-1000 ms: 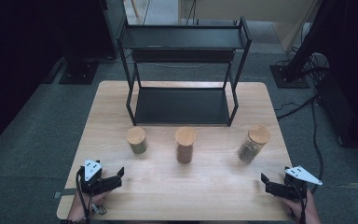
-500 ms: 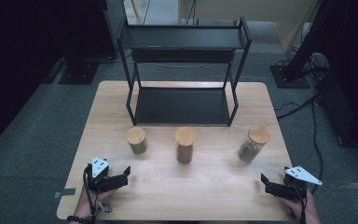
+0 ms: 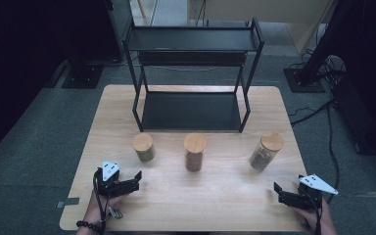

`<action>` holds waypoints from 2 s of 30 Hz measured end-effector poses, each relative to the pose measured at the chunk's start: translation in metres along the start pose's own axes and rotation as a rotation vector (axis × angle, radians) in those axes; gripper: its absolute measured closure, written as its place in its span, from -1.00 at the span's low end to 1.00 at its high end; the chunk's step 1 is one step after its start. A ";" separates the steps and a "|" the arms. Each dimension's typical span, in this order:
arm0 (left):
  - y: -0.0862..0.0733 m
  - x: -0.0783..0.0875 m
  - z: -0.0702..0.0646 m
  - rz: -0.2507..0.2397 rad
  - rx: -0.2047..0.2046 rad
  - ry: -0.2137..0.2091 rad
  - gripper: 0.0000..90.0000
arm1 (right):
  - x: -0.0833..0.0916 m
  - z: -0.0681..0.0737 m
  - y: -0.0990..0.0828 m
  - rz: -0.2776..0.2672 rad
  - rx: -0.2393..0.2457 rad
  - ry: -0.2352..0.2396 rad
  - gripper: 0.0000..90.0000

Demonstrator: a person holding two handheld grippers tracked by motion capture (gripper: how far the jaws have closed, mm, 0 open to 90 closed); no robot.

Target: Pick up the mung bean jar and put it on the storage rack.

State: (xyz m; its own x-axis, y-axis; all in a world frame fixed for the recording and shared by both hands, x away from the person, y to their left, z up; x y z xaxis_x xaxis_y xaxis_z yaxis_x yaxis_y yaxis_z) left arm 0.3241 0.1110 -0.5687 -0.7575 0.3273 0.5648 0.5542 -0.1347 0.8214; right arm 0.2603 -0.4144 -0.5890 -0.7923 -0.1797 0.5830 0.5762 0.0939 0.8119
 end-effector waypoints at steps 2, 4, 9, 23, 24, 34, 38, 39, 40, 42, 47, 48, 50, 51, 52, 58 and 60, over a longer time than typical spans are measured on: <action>0.002 -0.002 -0.002 0.000 0.000 -0.001 -0.94 | 0.000 0.000 0.000 0.001 0.002 0.001 -0.99; 0.004 -0.004 -0.003 0.000 0.000 -0.002 -0.94 | 0.000 0.000 0.000 0.001 0.000 0.001 -0.99; 0.006 -0.009 -0.009 0.001 -0.005 -0.008 -0.94 | 0.000 0.000 0.000 0.001 0.000 0.003 -0.99; 0.019 -0.026 -0.013 0.000 0.028 0.009 -0.91 | 0.000 0.001 0.000 0.000 0.006 0.008 -0.99; 0.020 -0.026 -0.013 -0.002 0.029 0.008 -0.91 | 0.000 0.001 0.000 0.000 0.007 0.008 -0.99; 0.025 -0.034 -0.019 0.003 0.016 0.007 -0.91 | 0.000 0.002 0.000 0.000 0.017 0.008 -0.99; 0.028 -0.036 -0.020 0.001 0.014 0.009 -0.91 | 0.000 0.002 0.000 0.001 0.021 0.008 -0.99; 0.028 -0.037 -0.020 0.001 0.011 0.009 -0.91 | 0.000 0.002 0.000 0.002 0.021 0.008 -0.99; 0.029 -0.038 -0.020 0.001 0.012 0.009 -0.91 | 0.000 0.002 0.000 0.002 0.022 0.009 -0.99; 0.030 -0.039 -0.021 0.002 0.010 0.007 -0.91 | 0.000 0.002 0.000 0.003 0.021 0.008 -0.99; 0.032 -0.043 -0.021 0.004 0.011 0.007 -0.91 | 0.000 0.002 0.000 0.003 0.023 0.009 -0.99; 0.032 -0.044 -0.022 0.004 0.008 0.008 -0.91 | 0.000 0.003 0.000 0.003 0.023 0.010 -0.99; 0.033 -0.045 -0.022 0.004 0.002 0.010 -0.91 | 0.000 0.003 0.000 0.003 0.023 0.010 -0.99; 0.033 -0.047 -0.023 0.008 -0.001 0.011 -0.91 | 0.000 0.003 0.000 0.002 0.023 0.010 -0.99; 0.033 -0.047 -0.023 0.008 -0.001 0.011 -0.91 | 0.000 0.003 0.000 0.002 0.023 0.010 -0.99; 0.035 -0.053 -0.024 0.012 0.002 0.015 -0.91 | 0.000 0.003 0.000 0.003 0.024 0.008 -0.99; 0.035 -0.054 -0.025 0.014 0.003 0.015 -0.90 | 0.000 0.002 0.000 0.001 0.024 0.002 -0.95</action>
State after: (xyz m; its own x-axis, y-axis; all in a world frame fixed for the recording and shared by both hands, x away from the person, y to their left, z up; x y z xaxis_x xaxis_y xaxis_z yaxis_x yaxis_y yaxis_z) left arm 0.3757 0.0654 -0.5681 -0.7549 0.3114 0.5772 0.5656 -0.1366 0.8133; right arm 0.2594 -0.4122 -0.5891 -0.7911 -0.1816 0.5841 0.5721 0.1181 0.8116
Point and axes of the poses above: each handheld gripper's, and its own axes: x roughly backward along the jaws, y roughly out of its top, z roughly to its left, the point moved 10 cm from there along -x, roughly forward along the jaws, and after that the axes turned 1 degree about x, right-handed, at the moved point
